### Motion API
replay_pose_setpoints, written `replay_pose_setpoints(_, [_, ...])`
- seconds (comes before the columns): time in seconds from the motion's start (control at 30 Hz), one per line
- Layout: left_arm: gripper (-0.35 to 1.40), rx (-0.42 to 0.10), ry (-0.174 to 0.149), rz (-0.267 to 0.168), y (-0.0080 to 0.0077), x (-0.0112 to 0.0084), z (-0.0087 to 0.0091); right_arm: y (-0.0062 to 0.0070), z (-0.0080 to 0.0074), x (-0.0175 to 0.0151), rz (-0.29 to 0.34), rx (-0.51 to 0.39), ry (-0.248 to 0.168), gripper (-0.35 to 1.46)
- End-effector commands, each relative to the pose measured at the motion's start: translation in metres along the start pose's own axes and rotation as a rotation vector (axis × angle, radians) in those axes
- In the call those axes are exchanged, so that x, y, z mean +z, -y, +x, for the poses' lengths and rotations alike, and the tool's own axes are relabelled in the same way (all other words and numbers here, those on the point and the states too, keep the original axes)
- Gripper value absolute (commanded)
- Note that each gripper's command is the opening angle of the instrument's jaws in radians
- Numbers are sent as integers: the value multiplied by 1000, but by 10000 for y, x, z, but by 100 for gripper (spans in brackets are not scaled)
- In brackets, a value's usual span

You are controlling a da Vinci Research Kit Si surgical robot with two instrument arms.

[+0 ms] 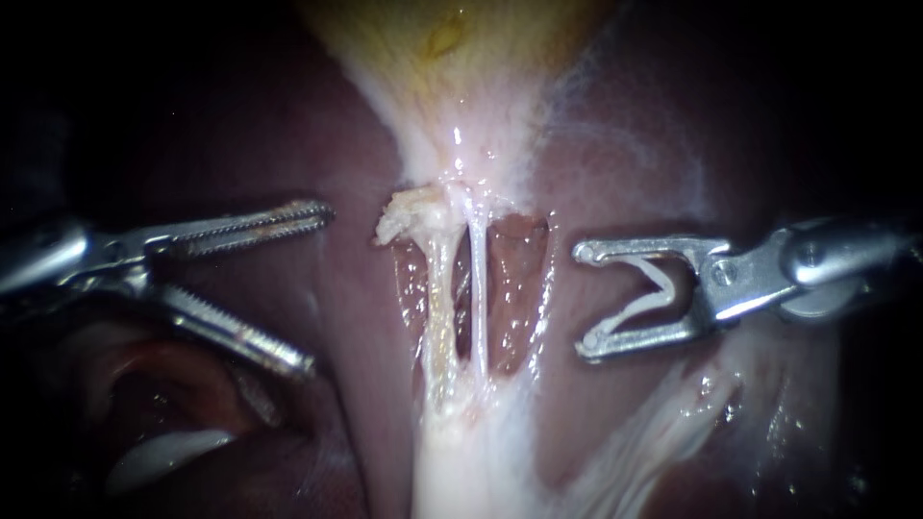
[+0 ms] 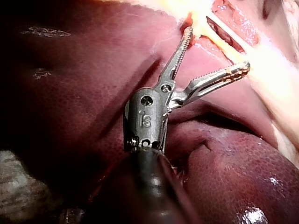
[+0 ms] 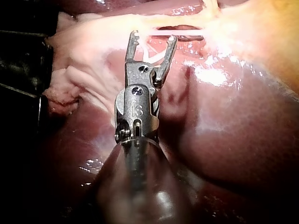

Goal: Grabbing gallbladder

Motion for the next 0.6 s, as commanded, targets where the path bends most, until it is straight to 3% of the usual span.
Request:
replay_pose_setpoints(0.03, [101, 0, 0, 1, 0, 0, 0, 0, 0, 0, 0, 0, 0, 47])
replay_pose_setpoints(0.3, [94, -1, 0, -5, -8, 10, 1, 0, 0, 0, 0, 0, 0, 47])
replay_pose_setpoints(0.43, [91, 3, 0, -14, -20, 26, 2, 0, 0, 0, 0, 0, 0, 47])
replay_pose_setpoints(0.6, [86, -32, 0, -33, -41, 45, 7, 0, 0, 0, 0, 0, 0, 47])
